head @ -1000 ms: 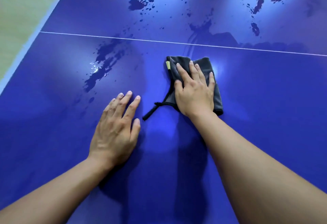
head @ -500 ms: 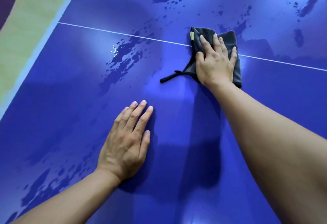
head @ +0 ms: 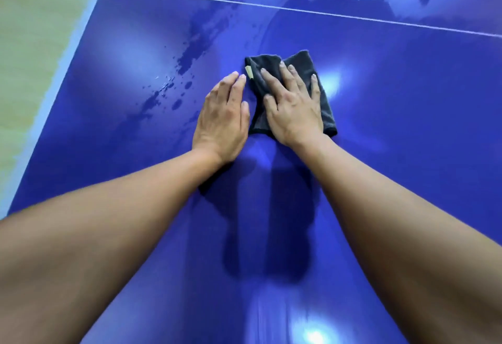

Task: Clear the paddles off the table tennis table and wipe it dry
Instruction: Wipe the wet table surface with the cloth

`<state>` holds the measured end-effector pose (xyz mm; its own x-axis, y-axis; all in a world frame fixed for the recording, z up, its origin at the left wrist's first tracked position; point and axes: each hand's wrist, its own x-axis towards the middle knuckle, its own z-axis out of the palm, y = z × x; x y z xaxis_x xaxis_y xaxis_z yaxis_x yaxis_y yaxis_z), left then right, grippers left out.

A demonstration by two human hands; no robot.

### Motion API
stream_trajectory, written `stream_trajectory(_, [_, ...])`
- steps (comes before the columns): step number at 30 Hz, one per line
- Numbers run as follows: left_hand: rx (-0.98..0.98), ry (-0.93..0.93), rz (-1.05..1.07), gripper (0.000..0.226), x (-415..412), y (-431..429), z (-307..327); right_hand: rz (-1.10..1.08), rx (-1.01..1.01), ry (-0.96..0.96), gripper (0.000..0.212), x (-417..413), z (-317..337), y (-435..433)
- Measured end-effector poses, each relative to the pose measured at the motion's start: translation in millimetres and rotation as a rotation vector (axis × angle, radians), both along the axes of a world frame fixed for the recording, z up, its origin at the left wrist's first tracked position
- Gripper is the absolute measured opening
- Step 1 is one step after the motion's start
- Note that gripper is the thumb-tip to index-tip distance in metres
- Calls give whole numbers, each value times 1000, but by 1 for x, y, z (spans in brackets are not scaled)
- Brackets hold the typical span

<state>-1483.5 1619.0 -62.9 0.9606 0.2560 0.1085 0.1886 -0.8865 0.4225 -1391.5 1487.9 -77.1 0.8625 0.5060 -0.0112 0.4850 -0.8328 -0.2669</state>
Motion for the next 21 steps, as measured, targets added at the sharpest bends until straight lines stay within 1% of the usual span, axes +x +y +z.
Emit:
stream_trajectory(4, [-25, -52, -14, 47, -42, -5, 10, -18, -9, -27, 56, -94, -2, -16])
stream_trajectory(8, [-39, 3, -27, 48, -144, -11, 11, -34, 14, 7, 56, -190, 4, -30])
stream_trajectory(11, [-63, 85, -39, 51, -229, -21, 8, -37, 25, 19, 56, -264, 8, -44])
stream_trajectory(14, [-74, 151, -41, 54, -292, -33, 5, -50, 49, 25, 57, -328, 7, -58])
stream_trajectory(18, [-129, 194, -18, 55, -343, -41, 11, -29, 62, 38, 60, -415, 3, -74])
stream_trajectory(21, [-173, 216, 16, 59, -357, -48, 17, -23, 54, 45, 63, -452, 1, -85])
